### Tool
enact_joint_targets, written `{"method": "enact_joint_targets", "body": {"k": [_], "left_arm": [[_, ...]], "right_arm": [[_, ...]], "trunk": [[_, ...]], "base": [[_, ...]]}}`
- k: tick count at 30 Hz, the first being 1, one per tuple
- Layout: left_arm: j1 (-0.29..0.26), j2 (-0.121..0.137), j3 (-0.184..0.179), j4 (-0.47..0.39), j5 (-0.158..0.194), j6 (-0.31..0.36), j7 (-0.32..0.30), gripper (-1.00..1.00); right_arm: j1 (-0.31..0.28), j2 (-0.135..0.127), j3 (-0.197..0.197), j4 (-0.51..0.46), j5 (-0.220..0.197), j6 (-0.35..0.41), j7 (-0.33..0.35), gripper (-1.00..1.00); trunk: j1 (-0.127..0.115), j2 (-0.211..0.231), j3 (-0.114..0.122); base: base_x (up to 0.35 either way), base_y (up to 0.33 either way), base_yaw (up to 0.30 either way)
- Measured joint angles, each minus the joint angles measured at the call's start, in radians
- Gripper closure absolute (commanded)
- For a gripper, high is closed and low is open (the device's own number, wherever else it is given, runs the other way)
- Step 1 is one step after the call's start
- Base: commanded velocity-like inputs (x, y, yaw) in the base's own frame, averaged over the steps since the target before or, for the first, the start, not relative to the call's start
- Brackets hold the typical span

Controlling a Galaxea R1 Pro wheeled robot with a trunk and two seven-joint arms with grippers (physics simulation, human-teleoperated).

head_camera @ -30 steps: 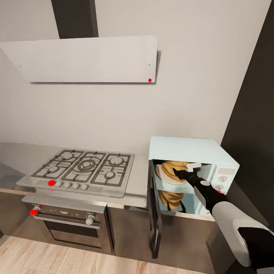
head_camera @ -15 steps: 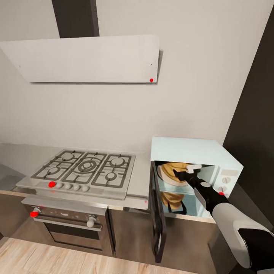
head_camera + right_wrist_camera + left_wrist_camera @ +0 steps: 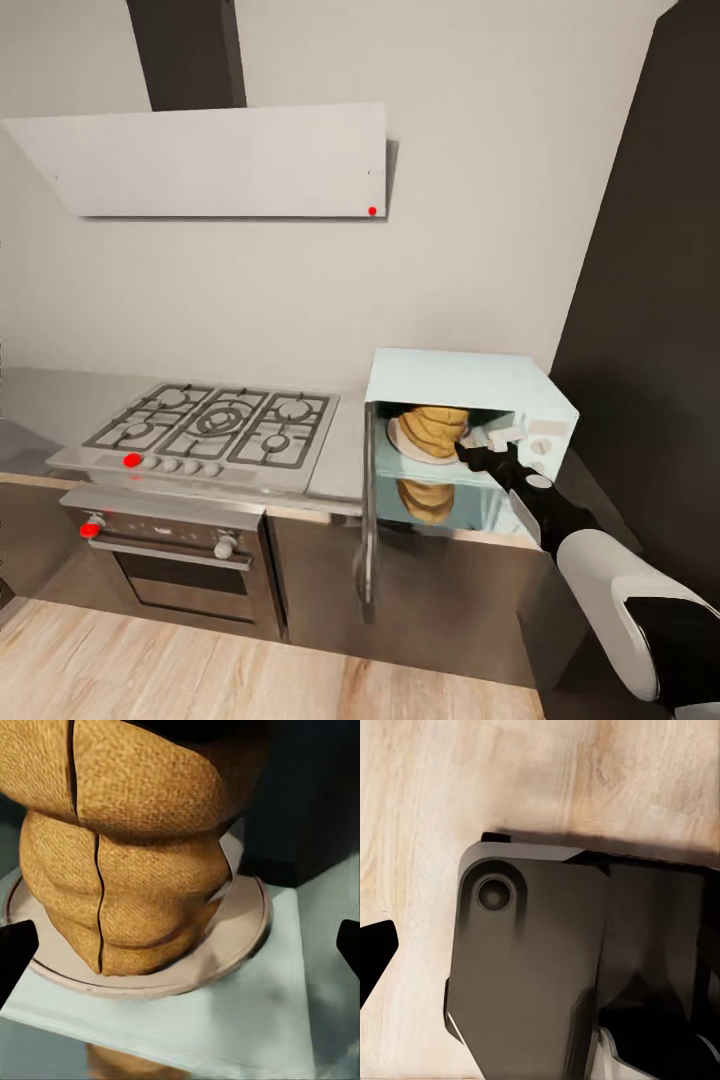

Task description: In the kitchen, take the popcorn bag from the countertop, put it into the microwave, and heat it until the popcorn is cooked so the cooked popcorn ends up inside the bag.

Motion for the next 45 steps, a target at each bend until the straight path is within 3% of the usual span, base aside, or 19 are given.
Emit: {"method": "enact_joint_targets", "body": {"k": [7, 11, 14, 17, 18, 19, 22, 25, 26, 29, 30, 32, 36, 37, 39, 41, 43, 45], "left_arm": [[-0.003, 0.0, 0.005, 0.0, 0.006, 0.001, 0.0, -1.0], [-0.005, 0.0, 0.005, 0.0, 0.008, 0.001, 0.0, -1.0], [-0.007, 0.0, 0.004, 0.0, 0.007, 0.003, 0.0, -1.0], [-0.007, 0.0, 0.004, 0.0, 0.003, 0.003, 0.0, -1.0], [-0.008, 0.0, 0.003, 0.0, 0.004, 0.003, -0.001, -1.0], [-0.008, 0.001, 0.003, 0.0, 0.004, 0.003, -0.001, -1.0], [-0.01, 0.002, 0.004, -0.001, 0.005, 0.003, -0.001, -1.0], [-0.033, 0.004, 0.006, -0.011, 0.006, 0.009, -0.005, -1.0], [-0.05, 0.003, 0.005, -0.014, 0.006, 0.01, -0.006, -1.0], [-0.125, 0.004, 0.004, -0.02, 0.007, 0.01, -0.007, -1.0], [-0.156, 0.005, 0.006, -0.034, 0.007, 0.009, -0.007, -1.0], [-0.191, 0.003, 0.006, -0.09, 0.008, 0.009, -0.007, -1.0], [-0.245, 0.001, 0.007, -0.315, 0.011, 0.032, -0.007, -1.0], [-0.283, -0.004, 0.007, -0.433, 0.016, 0.113, -0.007, -1.0], [-0.367, -0.014, 0.007, -0.516, 0.022, 0.196, -0.006, -1.0], [-0.435, -0.017, 0.008, -0.54, 0.024, 0.231, -0.003, -1.0], [-0.544, -0.019, 0.009, -0.551, 0.026, 0.253, 0.001, -1.0], [-0.597, -0.019, 0.01, -0.551, 0.026, 0.275, 0.002, -1.0]], "right_arm": [[0.007, 0.0, 0.003, -0.017, 0.0, -0.001, 0.009, -1.0], [0.057, 0.003, 0.006, -0.122, -0.002, -0.001, 0.051, -1.0], [0.202, -0.001, 0.003, -0.375, -0.008, 0.026, 0.088, -1.0], [0.402, -0.004, -0.001, -0.706, -0.012, 0.132, 0.092, -1.0], [0.509, -0.005, -0.002, -0.878, -0.012, 0.176, 0.09, -1.0], [0.571, -0.005, -0.003, -0.968, -0.011, 0.195, 0.089, -1.0], [0.73, -0.007, -0.021, -1.151, -0.011, 0.229, 0.084, -1.0], [0.888, -0.001, -0.101, -1.228, -0.012, 0.212, 0.089, -1.0], [0.926, 0.002, -0.109, -1.228, -0.013, 0.199, 0.088, -1.0], [1.095, 0.034, -0.116, -1.187, -0.018, 0.058, 0.086, -1.0], [1.177, 0.074, -0.118, -1.166, -0.014, -0.059, 0.083, -1.0], [1.242, 0.111, -0.121, -1.103, -0.013, -0.134, 0.086, -1.0], [1.255, 0.125, -0.119, -0.886, -0.011, -0.177, 0.087, -1.0], [1.232, 0.128, -0.113, -0.808, -0.009, -0.189, 0.089, -1.0], [1.215, 0.131, -0.091, -0.738, -0.009, -0.198, 0.09, -1.0], [1.207, 0.132, -0.074, -0.695, -0.01, -0.199, 0.088, -1.0], [1.195, 0.135, -0.056, -0.581, -0.007, -0.203, 0.086, -1.0], [1.176, 0.131, -0.04, -0.516, -0.006, -0.205, 0.089, -1.0]], "trunk": [[0.0, 0.0, 0.0], [0.0, 0.0, 0.0], [0.0, 0.0, 0.0], [0.0, 0.0, 0.0], [0.0, 0.0, 0.0], [0.0, 0.0, 0.0], [0.0, 0.0, 0.0], [0.0, 0.0, 0.0], [0.0, 0.0, 0.0], [0.0, 0.0, 0.0], [0.0, 0.0, 0.0], [-0.001, 0.0, 0.0], [-0.001, 0.0, 0.0], [0.0, 0.0, 0.0], [-0.001, 0.0, 0.0], [-0.001, 0.0, 0.0], [-0.001, 0.0, 0.0], [-0.001, 0.0, 0.0]], "base": [[-0.338, -0.028, 0.0], [-0.343, 0.0, 0.0], [-0.343, 0.0, 0.0], [-0.343, 0.0, 0.0], [-0.343, 0.0, 0.0], [-0.343, 0.0, 0.0], [-0.343, 0.0, 0.0], [-0.326, 0.0, 0.0], [-0.162, 0.0, 0.0], [-0.066, 0.0, 0.0], [-0.017, 0.0, 0.0], [-0.007, 0.0, 0.0], [-0.002, 0.0, 0.0], [0.0, 0.0, 0.0], [0.0, 0.0, 0.0], [0.0, 0.0, 0.0], [0.0, 0.0, 0.0], [0.0, 0.0, 0.0]]}}
